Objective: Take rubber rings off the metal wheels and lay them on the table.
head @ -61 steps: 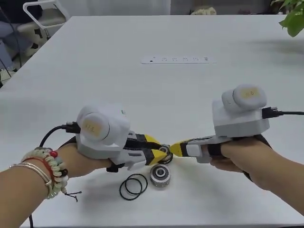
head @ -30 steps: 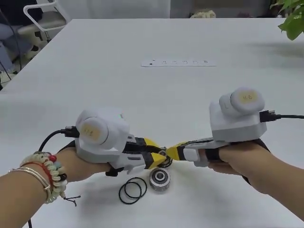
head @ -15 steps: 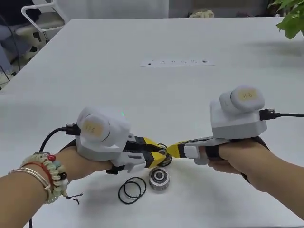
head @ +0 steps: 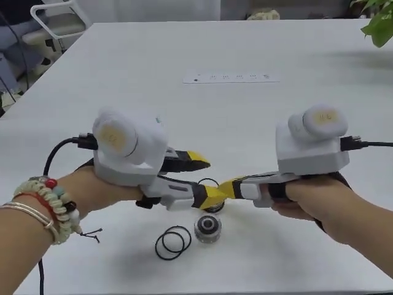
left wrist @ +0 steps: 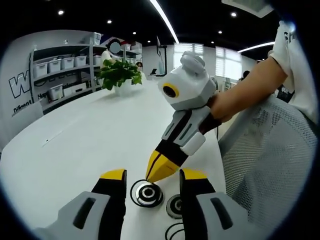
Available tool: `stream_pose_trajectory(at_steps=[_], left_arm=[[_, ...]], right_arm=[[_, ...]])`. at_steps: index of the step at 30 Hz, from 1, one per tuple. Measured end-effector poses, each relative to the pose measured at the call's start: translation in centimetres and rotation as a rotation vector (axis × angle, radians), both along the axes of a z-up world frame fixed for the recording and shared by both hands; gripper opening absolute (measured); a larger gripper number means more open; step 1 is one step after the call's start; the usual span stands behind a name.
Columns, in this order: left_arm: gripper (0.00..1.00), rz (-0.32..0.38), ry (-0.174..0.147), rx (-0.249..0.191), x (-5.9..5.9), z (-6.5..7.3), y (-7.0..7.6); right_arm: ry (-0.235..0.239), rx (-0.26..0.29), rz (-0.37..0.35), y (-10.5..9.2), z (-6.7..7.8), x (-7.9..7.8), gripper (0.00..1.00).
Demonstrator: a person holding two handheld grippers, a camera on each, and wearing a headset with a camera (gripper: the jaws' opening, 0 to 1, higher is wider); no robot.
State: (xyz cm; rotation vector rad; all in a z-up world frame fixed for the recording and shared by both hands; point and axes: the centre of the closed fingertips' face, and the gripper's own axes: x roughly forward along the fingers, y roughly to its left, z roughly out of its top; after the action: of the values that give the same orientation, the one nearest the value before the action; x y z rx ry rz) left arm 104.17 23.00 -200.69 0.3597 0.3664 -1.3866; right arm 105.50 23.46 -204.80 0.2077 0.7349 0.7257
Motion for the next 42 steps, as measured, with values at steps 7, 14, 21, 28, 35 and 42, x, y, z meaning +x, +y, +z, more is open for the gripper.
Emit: stream_pose_trajectory(at_steps=[7,14,21,28,35,42], left_arm=[[0.64,-0.077,-0.06,0.051,-1.8,1.9,0.3],[0.78,-0.108,-0.097,0.059,-3.3,4.5,1.6],[0.9,-0.099,-0.109,0.021,-5.1,7.5,3.9],[0.97,-0.011,-0.136,0.024,-5.5,8.5,7.4],[0.98,0.086,-0.13,0.012,-5.9,8.4,10.3],[0.99,0.161,-0.09,0.017,-6.8,6.9,12.3]], right_arm=[[-0.019,-0.003,-0.004,-0.3,0.5,0.3,0.0],[-0.03,0.007,-0.005,-0.2,1.0,0.5,0.0],[-0.038,0.019,-0.007,-0.1,1.5,0.6,0.0],[-0.04,0.024,-0.002,0.1,1.7,0.5,0.0],[-0.049,0.043,0.006,0.6,2.4,0.3,0.0],[-0.047,0.051,0.02,1.2,2.6,-0.1,0.0]])
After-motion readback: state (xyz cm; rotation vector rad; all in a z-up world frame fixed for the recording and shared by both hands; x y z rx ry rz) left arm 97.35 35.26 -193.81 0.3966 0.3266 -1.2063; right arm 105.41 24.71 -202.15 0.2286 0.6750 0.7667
